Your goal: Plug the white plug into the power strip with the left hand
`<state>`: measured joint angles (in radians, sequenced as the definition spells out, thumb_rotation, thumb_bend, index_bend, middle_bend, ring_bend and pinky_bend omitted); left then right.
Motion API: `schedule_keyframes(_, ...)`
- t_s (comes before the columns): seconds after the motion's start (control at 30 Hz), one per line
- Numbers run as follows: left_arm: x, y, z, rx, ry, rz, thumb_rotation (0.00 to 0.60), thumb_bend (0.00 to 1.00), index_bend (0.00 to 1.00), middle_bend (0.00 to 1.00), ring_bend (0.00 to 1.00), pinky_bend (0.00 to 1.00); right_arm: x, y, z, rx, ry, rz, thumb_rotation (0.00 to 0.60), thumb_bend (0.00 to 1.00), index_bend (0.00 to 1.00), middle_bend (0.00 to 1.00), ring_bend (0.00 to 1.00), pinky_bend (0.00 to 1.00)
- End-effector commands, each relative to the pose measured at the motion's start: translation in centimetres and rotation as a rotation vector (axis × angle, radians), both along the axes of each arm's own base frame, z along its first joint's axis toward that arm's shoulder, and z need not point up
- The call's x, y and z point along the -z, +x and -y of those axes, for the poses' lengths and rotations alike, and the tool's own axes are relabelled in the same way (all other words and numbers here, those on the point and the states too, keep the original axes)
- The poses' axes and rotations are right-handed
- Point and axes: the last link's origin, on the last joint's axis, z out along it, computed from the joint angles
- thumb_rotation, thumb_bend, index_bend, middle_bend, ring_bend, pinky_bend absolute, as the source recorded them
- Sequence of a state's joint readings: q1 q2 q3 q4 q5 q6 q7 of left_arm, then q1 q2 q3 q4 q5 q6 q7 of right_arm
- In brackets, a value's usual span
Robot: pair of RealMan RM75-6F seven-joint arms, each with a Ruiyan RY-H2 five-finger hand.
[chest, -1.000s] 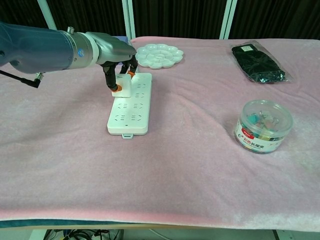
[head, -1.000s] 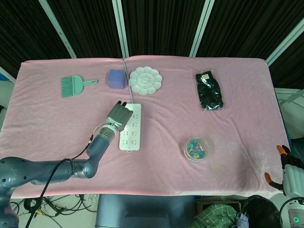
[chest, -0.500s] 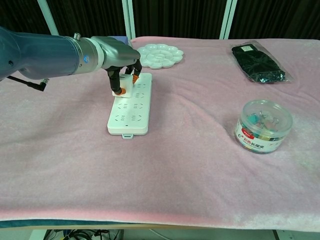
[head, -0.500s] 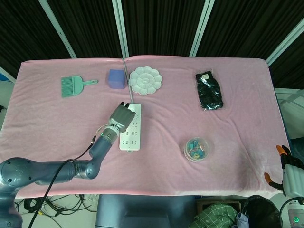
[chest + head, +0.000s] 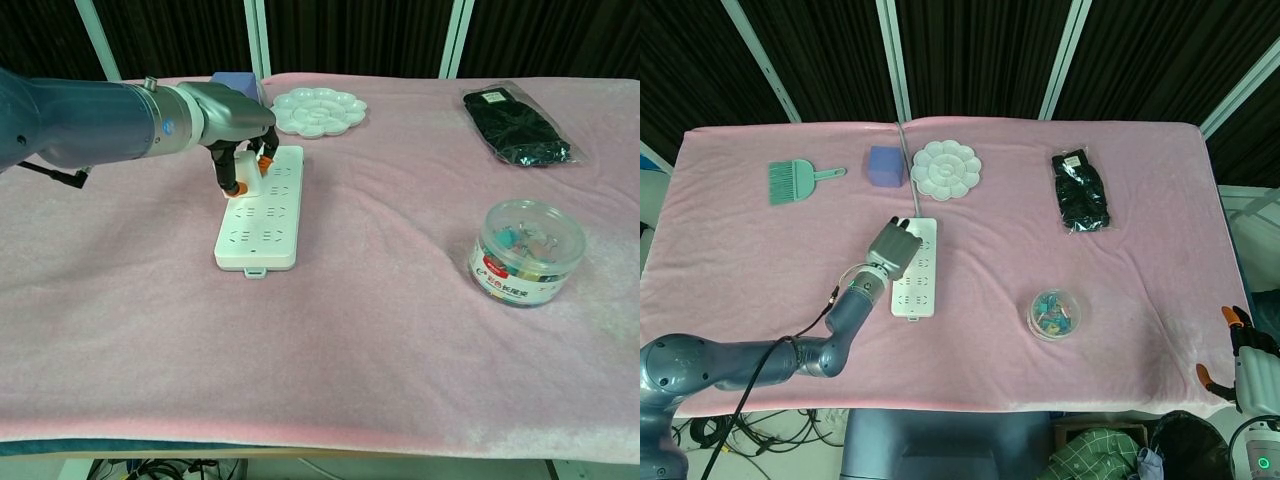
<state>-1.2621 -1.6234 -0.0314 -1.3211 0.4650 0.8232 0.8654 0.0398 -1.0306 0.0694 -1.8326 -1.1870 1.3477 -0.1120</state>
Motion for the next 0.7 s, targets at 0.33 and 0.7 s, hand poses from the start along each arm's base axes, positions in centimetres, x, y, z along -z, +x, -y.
schedule_keyframes(0.33, 1.0, 0.6, 0.3, 0.034, -0.009, 0.007, 0.6, 0.45, 0.57, 0.55, 0.14, 0.19, 0.0, 0.0, 0.0, -0.003, 0.004, 0.002, 0.6, 0.23, 0.0, 0.04, 0.18, 0.14)
schedule_keyframes(0.7, 1.2, 0.5, 0.2, 0.031, 0.004, -0.014, 0.6, 0.45, 0.54, 0.53, 0.13, 0.15, 0.0, 0.1, 0.0, -0.006, 0.003, 0.001, 0.6, 0.23, 0.0, 0.04, 0.18, 0.14)
